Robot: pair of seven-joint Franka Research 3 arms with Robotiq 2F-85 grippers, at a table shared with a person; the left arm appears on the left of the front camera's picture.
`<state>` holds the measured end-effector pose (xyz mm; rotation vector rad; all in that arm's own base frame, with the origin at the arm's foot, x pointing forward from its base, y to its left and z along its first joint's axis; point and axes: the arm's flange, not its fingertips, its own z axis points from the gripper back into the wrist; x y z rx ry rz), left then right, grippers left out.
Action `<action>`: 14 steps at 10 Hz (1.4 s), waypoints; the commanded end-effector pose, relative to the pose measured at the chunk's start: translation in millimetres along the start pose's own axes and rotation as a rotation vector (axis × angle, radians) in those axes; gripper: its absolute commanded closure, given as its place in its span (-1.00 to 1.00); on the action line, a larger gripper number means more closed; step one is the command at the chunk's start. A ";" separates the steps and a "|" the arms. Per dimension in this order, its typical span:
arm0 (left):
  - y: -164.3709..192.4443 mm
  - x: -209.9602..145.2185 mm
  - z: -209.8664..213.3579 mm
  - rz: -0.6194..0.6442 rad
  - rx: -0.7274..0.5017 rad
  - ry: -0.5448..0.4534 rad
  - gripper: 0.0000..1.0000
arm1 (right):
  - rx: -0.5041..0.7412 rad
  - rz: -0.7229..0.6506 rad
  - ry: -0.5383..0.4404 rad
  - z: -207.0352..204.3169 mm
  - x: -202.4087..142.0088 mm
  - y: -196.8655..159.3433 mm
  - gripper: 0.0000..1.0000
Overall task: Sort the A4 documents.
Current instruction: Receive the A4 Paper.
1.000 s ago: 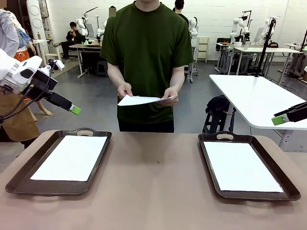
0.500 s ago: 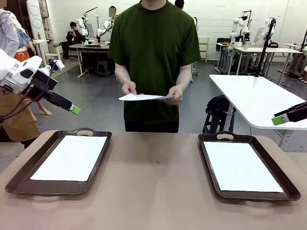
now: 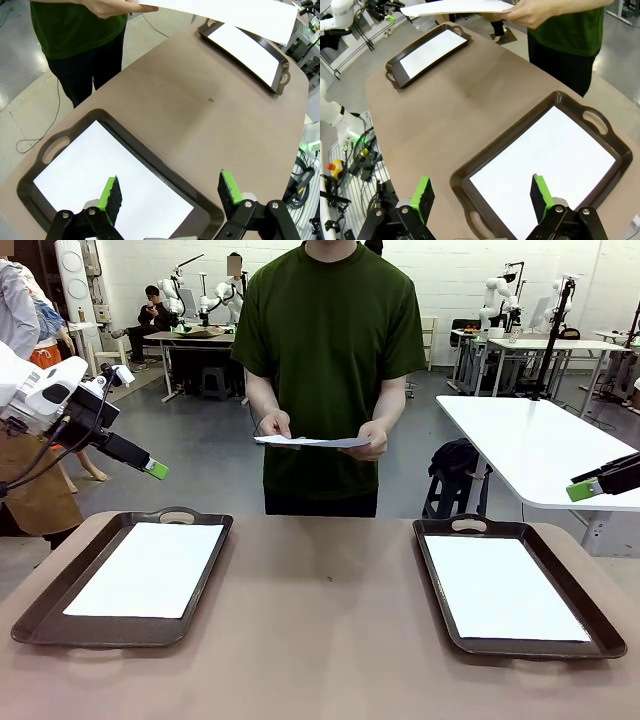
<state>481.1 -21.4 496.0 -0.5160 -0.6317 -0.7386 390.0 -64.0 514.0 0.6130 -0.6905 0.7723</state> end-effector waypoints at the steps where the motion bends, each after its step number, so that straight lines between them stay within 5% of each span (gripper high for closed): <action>1: -0.1 0.3 0.2 -0.002 0.011 -0.002 -1.00 | -0.007 0.006 -0.006 0.0 0.9 0.2 -1.00; 14: -0.1 0.3 0.2 -0.002 0.011 -0.002 -1.00 | -0.007 0.006 -0.006 0.0 0.9 0.2 -1.00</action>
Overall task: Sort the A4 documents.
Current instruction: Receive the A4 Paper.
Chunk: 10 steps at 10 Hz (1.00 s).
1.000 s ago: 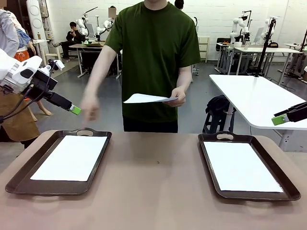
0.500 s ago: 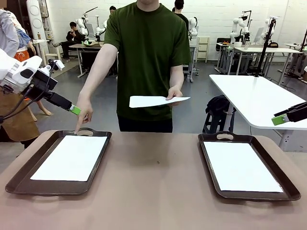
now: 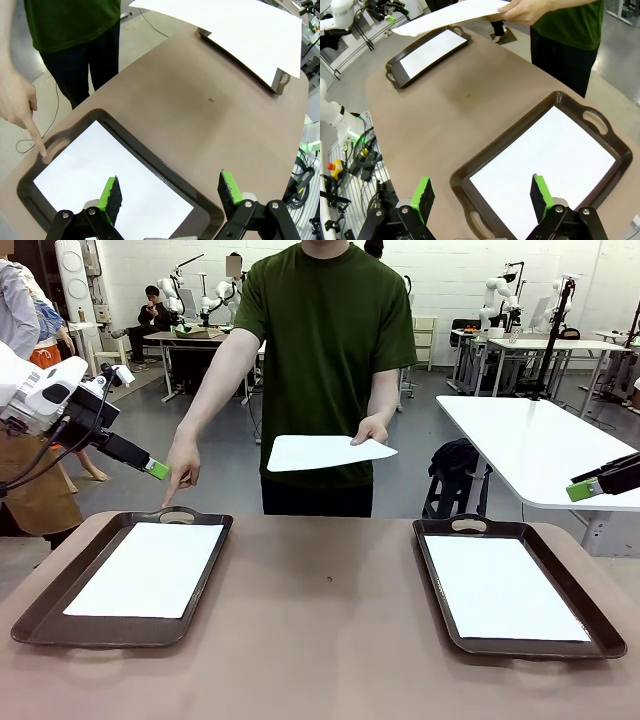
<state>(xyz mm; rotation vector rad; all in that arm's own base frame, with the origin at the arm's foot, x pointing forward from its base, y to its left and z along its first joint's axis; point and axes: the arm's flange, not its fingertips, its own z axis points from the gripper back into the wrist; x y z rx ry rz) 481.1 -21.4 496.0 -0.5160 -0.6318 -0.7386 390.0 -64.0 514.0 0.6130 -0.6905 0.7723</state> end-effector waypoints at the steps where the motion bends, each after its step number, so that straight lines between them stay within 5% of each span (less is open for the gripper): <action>1: 0.0 0.0 0.0 0.000 0.000 0.000 -1.00 | -0.007 0.006 -0.006 0.0 0.9 0.2 -1.00; 5: 11.0 27.5 -26.9 0.141 -0.209 -0.088 -1.00 | -0.007 0.006 -0.006 0.0 0.9 0.2 -1.00; 8: 26.3 35.5 -41.7 0.403 -0.408 -0.148 -1.00 | -0.007 0.006 -0.006 0.0 0.9 0.2 -1.00; 10: 32.4 40.3 -66.8 0.581 -0.567 -0.102 -1.00 | -0.007 0.006 -0.006 0.0 0.9 0.2 -1.00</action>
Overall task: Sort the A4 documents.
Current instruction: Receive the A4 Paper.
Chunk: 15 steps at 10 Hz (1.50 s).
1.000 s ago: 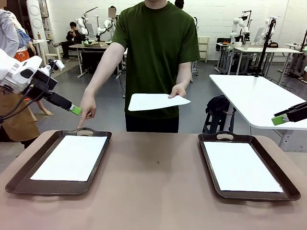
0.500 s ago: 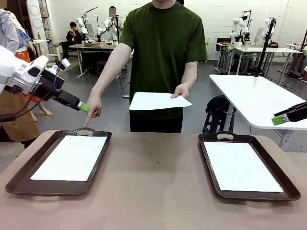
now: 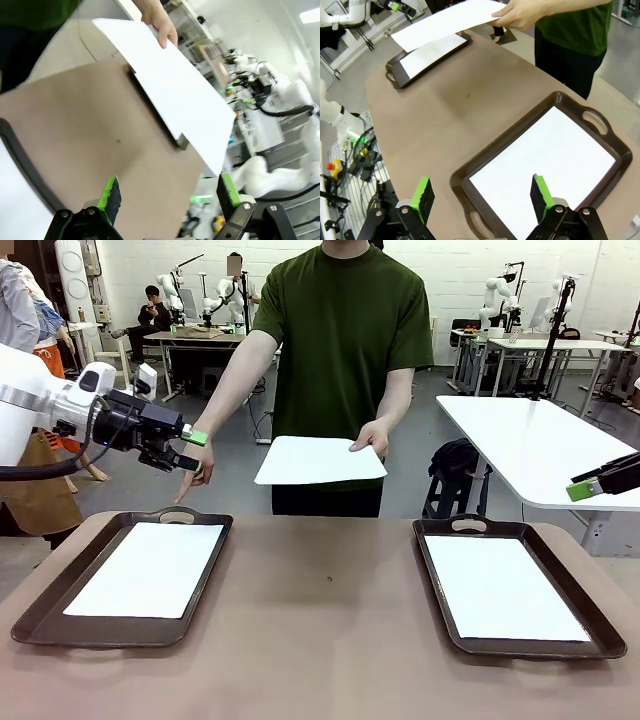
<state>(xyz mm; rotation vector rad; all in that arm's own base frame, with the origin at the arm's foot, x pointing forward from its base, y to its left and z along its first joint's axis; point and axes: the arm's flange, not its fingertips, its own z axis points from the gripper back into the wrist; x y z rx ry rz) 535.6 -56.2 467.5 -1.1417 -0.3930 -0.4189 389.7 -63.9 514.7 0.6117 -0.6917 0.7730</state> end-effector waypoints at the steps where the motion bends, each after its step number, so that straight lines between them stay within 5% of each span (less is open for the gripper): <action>1: 12.5 18.0 -17.3 0.184 -0.083 0.038 -1.00 | -0.005 0.005 -0.006 -0.4 0.5 -0.2 -1.00; 10: 53.7 34.4 -95.9 0.487 -0.289 0.002 -1.00 | -0.005 0.005 -0.006 -0.4 0.5 -0.2 -1.00; 15: 53.4 42.7 -131.8 0.523 -0.365 0.019 -1.00 | -0.005 0.005 -0.006 -0.4 0.5 -0.2 -1.00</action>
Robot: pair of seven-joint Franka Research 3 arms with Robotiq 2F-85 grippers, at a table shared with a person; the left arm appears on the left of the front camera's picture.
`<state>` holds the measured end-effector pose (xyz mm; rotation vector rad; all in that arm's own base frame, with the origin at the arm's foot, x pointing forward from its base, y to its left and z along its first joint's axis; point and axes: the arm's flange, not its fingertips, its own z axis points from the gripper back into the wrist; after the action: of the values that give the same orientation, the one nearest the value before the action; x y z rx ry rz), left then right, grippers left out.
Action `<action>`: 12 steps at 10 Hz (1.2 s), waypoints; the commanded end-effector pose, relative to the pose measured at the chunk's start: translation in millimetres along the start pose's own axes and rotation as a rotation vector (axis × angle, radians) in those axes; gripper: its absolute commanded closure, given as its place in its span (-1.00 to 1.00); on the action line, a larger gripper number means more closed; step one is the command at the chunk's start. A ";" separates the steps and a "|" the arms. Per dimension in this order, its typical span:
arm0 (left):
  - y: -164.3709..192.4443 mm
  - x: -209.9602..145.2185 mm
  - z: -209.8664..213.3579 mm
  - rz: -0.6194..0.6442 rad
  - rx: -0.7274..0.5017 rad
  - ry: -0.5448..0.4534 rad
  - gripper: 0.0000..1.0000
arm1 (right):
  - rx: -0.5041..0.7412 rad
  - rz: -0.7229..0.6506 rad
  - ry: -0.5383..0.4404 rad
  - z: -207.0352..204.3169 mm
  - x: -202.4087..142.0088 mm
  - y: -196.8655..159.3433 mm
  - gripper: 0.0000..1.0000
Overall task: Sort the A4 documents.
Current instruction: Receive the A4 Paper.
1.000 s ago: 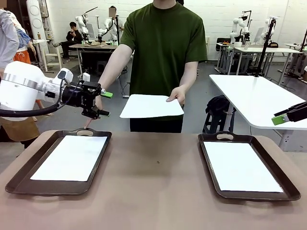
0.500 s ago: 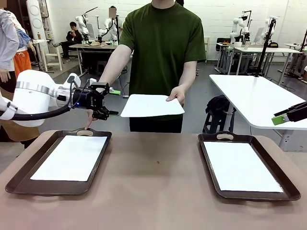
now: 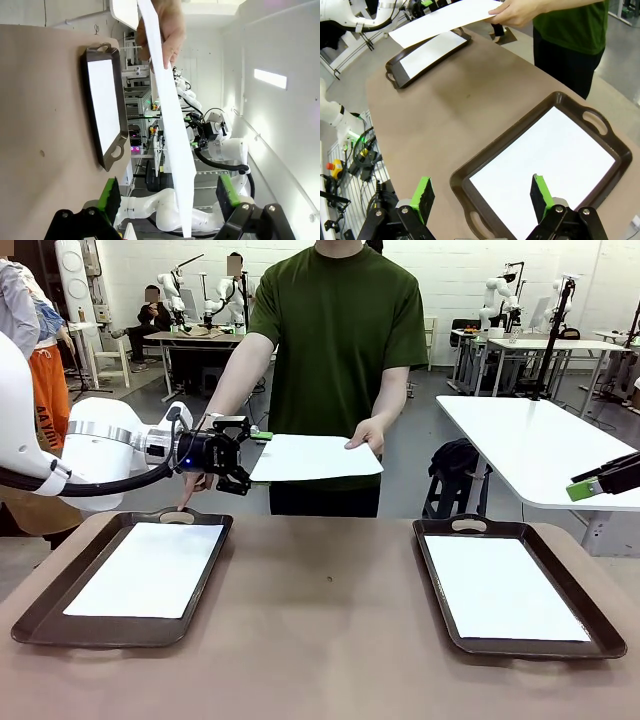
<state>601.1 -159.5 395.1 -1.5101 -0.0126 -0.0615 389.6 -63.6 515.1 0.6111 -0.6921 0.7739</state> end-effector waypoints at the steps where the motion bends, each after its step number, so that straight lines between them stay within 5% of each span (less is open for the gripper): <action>1: -2.5 11.7 -12.2 0.043 -0.038 0.014 -1.00 | -0.005 0.004 -0.006 -0.5 0.2 -0.6 -1.00; 3: -1.2 14.1 -15.7 0.047 -0.050 0.012 -1.00 | -0.005 0.004 -0.006 -0.5 0.2 -0.6 -1.00; 7: -3.7 11.9 -10.9 0.019 -0.076 -0.054 -0.21 | -0.005 0.004 -0.006 -0.5 0.2 -0.6 -1.00; 8: -3.4 12.1 -11.3 0.020 -0.077 -0.048 -0.29 | -0.005 0.004 -0.006 -0.5 0.2 -0.6 -1.00; 9: -2.0 12.8 -11.7 0.020 -0.080 -0.044 0.19 | -0.005 0.004 -0.006 -0.5 0.2 -0.6 -1.00; 10: -2.2 12.9 -10.4 0.015 -0.070 -0.042 0.11 | -0.005 0.004 -0.006 -0.5 0.2 -0.6 -1.00; 11: -1.9 12.3 -10.6 0.016 -0.064 -0.041 0.59 | -0.005 0.004 -0.006 -0.5 0.2 -0.6 -1.00; 12: -1.9 11.4 -10.7 0.017 -0.061 -0.043 0.51 | -0.005 0.004 -0.006 -0.5 0.2 -0.6 -1.00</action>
<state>611.8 -169.5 396.8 -1.5765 -0.0124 -0.0143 389.6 -63.6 515.1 0.6111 -0.6921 0.7739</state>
